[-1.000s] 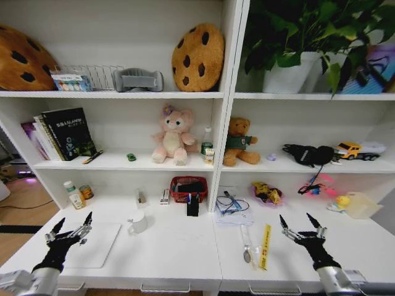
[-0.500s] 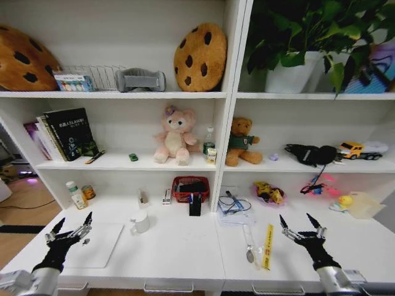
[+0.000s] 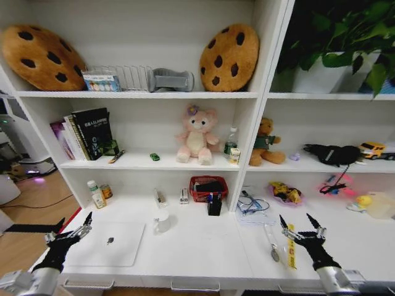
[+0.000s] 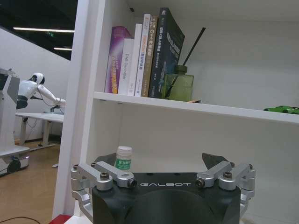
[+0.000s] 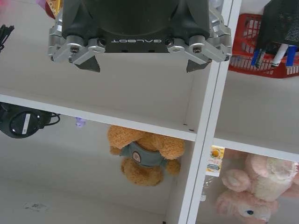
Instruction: Organize the objects on the table.
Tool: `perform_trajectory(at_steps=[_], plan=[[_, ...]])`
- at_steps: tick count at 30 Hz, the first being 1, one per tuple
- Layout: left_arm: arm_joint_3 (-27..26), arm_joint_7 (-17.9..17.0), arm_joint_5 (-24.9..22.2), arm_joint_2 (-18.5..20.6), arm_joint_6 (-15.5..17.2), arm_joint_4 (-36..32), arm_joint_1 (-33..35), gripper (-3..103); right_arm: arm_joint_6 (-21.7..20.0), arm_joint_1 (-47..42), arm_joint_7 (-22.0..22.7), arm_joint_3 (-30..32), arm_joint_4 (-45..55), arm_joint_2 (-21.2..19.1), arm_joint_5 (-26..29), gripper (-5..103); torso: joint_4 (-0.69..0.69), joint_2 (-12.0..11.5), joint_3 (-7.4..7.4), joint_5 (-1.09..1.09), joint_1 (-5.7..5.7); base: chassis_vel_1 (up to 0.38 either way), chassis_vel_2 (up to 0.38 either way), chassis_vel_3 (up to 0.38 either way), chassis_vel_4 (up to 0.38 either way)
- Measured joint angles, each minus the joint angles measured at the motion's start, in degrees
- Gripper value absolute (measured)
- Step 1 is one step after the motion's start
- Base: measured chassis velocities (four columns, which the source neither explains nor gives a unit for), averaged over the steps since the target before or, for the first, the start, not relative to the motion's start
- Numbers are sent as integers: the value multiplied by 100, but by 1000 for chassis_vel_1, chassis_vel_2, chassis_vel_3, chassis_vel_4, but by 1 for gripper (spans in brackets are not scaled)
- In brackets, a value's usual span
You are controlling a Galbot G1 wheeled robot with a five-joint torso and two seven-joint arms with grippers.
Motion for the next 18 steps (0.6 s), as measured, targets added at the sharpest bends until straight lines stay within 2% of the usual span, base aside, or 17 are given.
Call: perform_trajectory(at_steps=[18], plan=[[0,0,0,0,0,0,0,100,0,1,0,0,0,-1,0,100,0,0,0,-1,0,150,149,-157,-150]])
